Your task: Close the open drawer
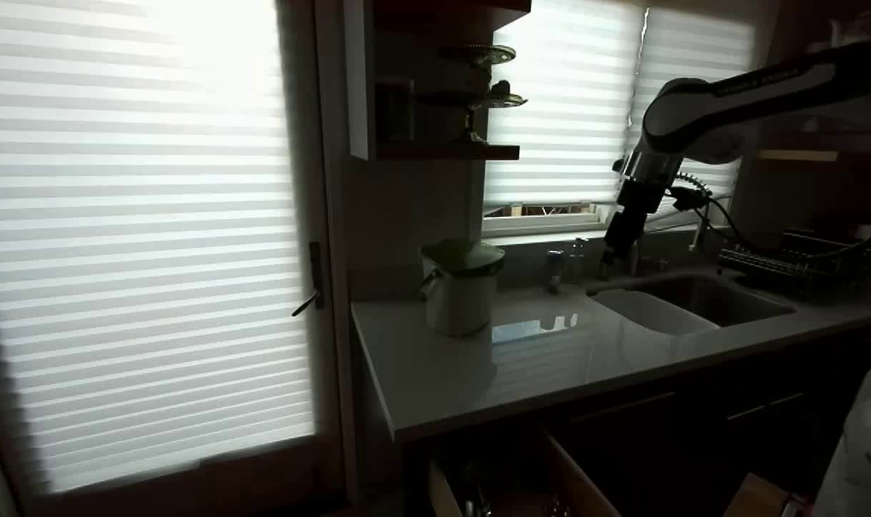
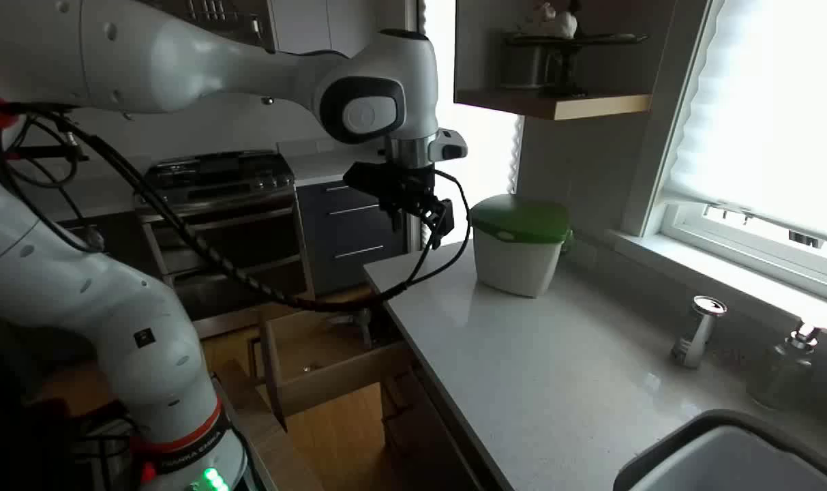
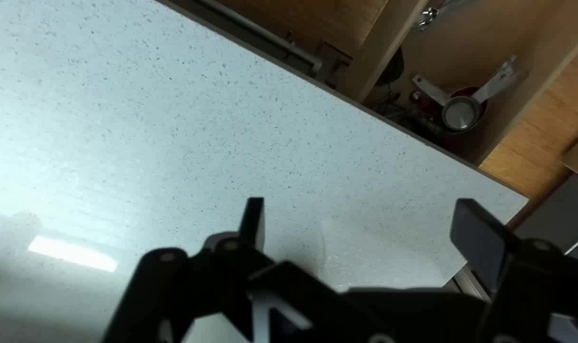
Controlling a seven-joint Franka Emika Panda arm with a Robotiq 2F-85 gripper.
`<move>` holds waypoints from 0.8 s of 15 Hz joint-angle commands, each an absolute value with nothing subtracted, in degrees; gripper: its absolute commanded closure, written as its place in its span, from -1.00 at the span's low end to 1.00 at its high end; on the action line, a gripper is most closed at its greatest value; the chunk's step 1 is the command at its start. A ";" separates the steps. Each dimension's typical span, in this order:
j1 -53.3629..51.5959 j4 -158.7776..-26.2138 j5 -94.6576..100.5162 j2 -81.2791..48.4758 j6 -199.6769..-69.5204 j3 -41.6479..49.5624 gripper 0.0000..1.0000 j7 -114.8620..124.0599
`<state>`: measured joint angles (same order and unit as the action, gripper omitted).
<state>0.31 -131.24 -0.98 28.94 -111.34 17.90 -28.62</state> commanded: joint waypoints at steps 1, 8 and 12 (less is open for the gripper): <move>1.52 -131.14 -1.59 28.71 -111.23 16.91 -1.00 -29.11; 1.52 -131.14 -1.59 28.71 -111.23 16.91 -1.00 -29.10; 1.28 -132.16 -1.20 29.34 -111.91 16.04 -1.00 -28.68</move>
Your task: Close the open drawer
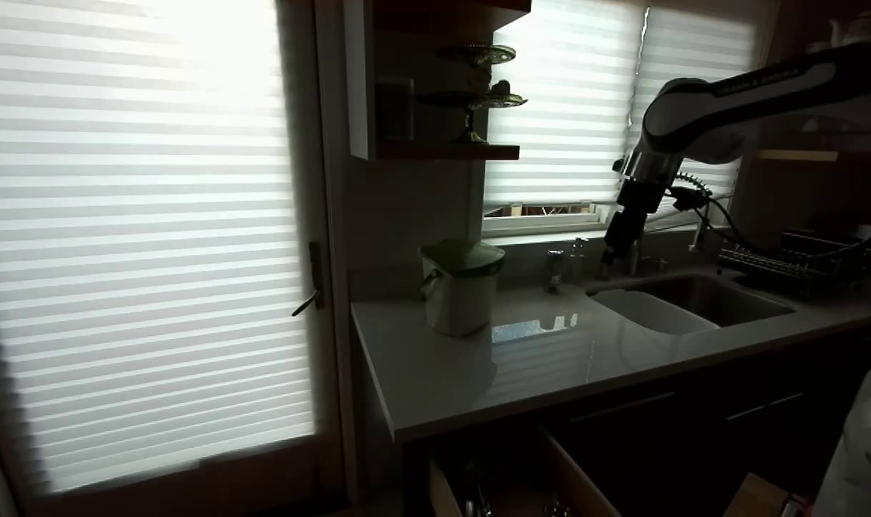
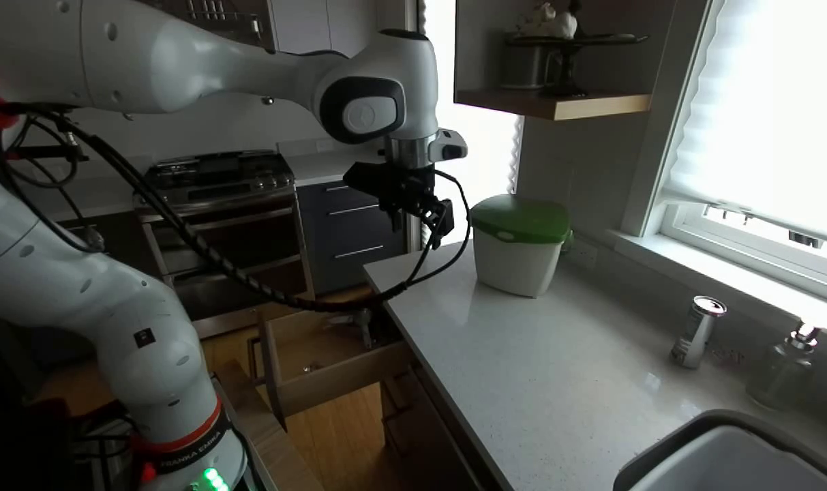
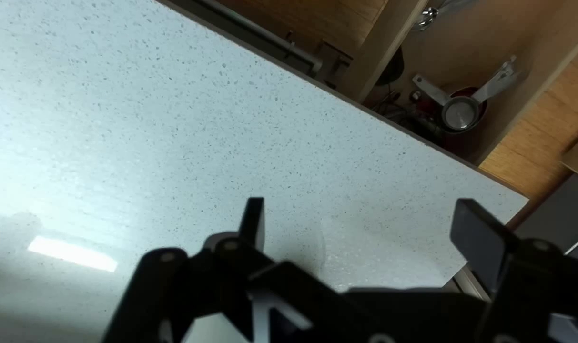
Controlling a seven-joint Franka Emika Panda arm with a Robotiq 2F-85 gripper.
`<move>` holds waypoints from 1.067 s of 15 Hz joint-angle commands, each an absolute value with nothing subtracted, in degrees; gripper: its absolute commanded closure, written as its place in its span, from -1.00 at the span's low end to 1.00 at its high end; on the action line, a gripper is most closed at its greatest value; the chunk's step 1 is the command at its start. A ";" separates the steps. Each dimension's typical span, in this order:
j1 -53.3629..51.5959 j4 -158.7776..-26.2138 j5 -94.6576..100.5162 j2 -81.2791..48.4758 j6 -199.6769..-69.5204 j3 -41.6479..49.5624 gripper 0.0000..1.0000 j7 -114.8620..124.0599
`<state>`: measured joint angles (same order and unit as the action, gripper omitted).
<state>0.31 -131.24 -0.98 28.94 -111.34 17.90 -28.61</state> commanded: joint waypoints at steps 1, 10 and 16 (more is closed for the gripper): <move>1.48 -132.71 -0.55 29.58 -111.62 14.79 -1.00 -26.98; 1.43 -146.09 -3.92 37.37 -102.37 0.02 -1.00 4.16; -1.32 -154.33 -19.42 41.11 -104.92 -6.59 -1.00 20.86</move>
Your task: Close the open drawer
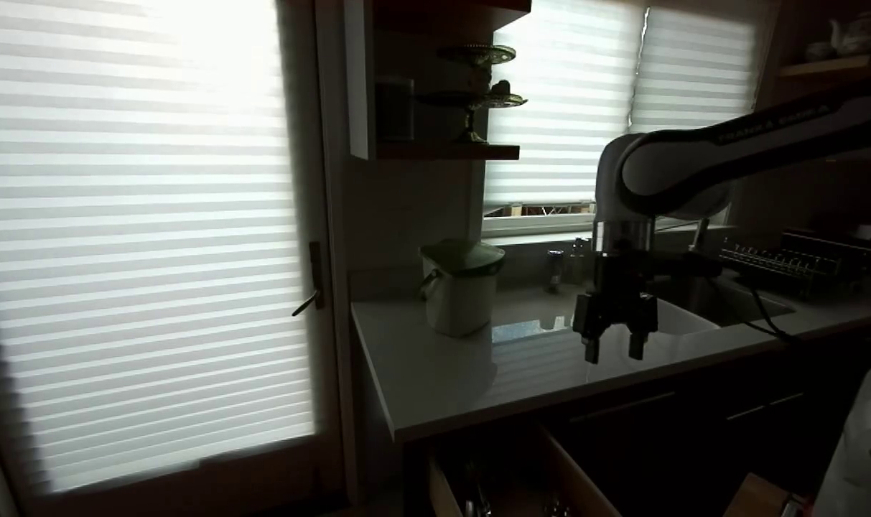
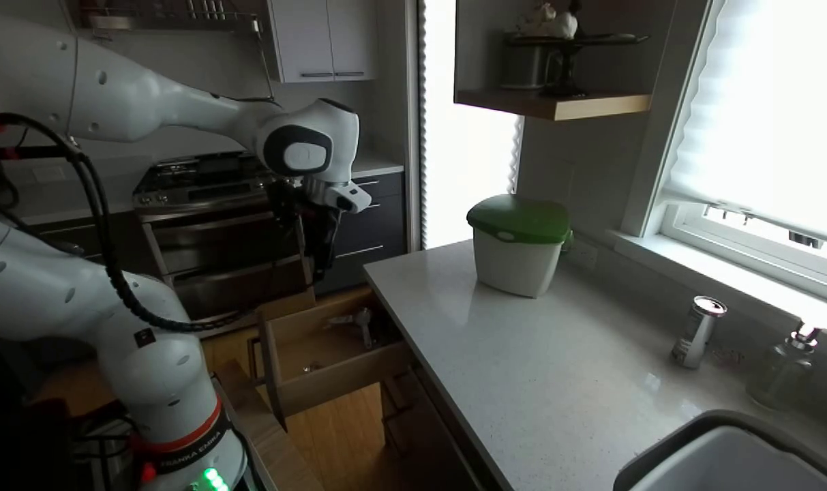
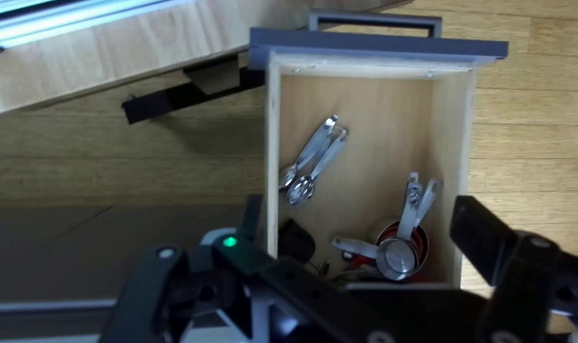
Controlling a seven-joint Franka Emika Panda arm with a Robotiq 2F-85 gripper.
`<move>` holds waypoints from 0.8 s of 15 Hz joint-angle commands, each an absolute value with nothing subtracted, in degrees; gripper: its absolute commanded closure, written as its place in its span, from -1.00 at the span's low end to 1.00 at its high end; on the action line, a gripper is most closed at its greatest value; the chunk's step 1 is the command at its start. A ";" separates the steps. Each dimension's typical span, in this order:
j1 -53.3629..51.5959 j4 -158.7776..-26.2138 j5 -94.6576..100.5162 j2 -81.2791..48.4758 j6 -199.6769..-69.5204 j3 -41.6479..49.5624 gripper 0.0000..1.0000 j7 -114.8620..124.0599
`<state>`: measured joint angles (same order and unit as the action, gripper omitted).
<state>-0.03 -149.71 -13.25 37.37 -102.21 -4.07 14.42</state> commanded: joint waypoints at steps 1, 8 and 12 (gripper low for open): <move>-1.83 -155.02 -21.53 41.18 -105.88 -7.72 -1.00 22.44; -2.81 -154.64 -20.43 39.38 -110.98 -12.68 -1.00 26.69; -2.62 -154.48 -20.54 39.34 -110.93 -11.76 -1.00 26.44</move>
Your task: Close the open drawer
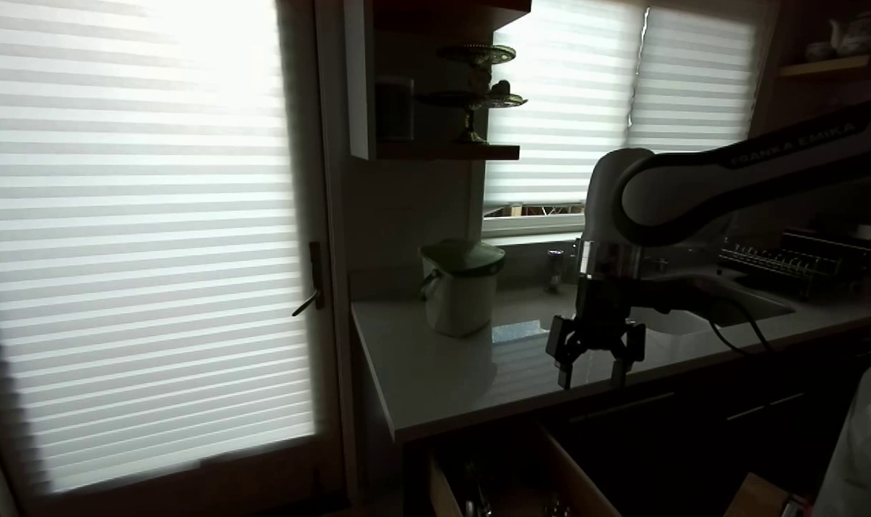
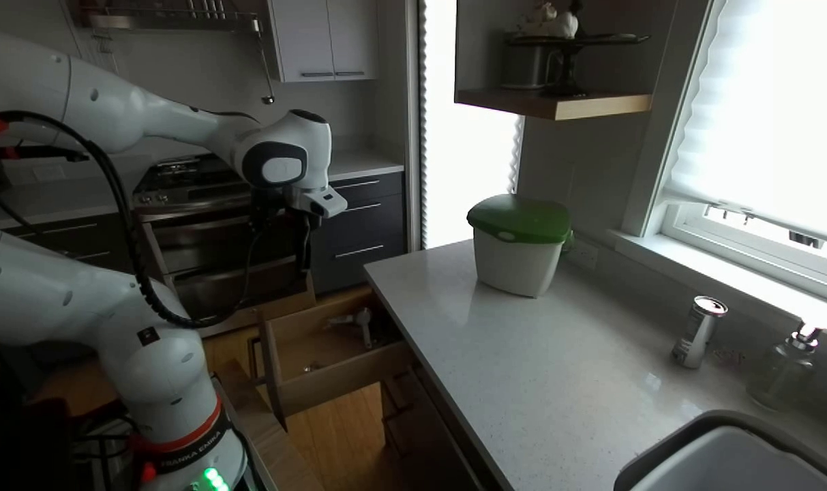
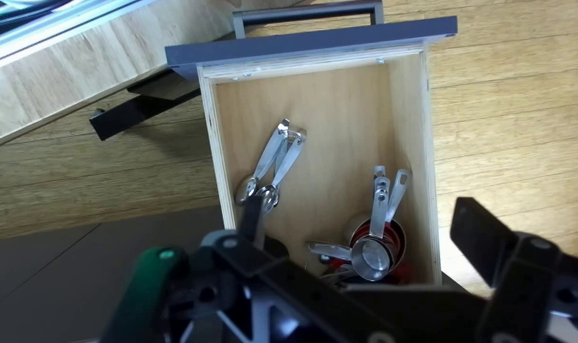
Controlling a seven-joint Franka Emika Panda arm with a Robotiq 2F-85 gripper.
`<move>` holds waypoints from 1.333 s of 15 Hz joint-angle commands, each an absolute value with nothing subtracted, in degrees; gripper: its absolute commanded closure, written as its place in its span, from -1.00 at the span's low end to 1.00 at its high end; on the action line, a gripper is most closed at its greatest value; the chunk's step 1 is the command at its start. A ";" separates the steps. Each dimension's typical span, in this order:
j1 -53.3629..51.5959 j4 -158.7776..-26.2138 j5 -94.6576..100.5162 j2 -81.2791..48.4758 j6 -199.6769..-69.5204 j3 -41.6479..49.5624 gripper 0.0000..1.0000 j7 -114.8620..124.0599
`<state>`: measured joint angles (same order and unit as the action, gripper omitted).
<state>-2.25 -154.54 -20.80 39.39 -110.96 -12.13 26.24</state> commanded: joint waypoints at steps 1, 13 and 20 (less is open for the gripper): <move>-2.62 -154.48 -20.53 39.34 -110.93 -11.76 -1.00 26.44; -11.27 -157.83 -31.80 29.10 -110.14 -20.50 -1.00 37.28; -14.55 -157.52 -37.90 17.69 -122.09 -21.04 -1.00 34.38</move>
<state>-13.01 -157.52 -35.01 23.32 -116.22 -20.93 36.73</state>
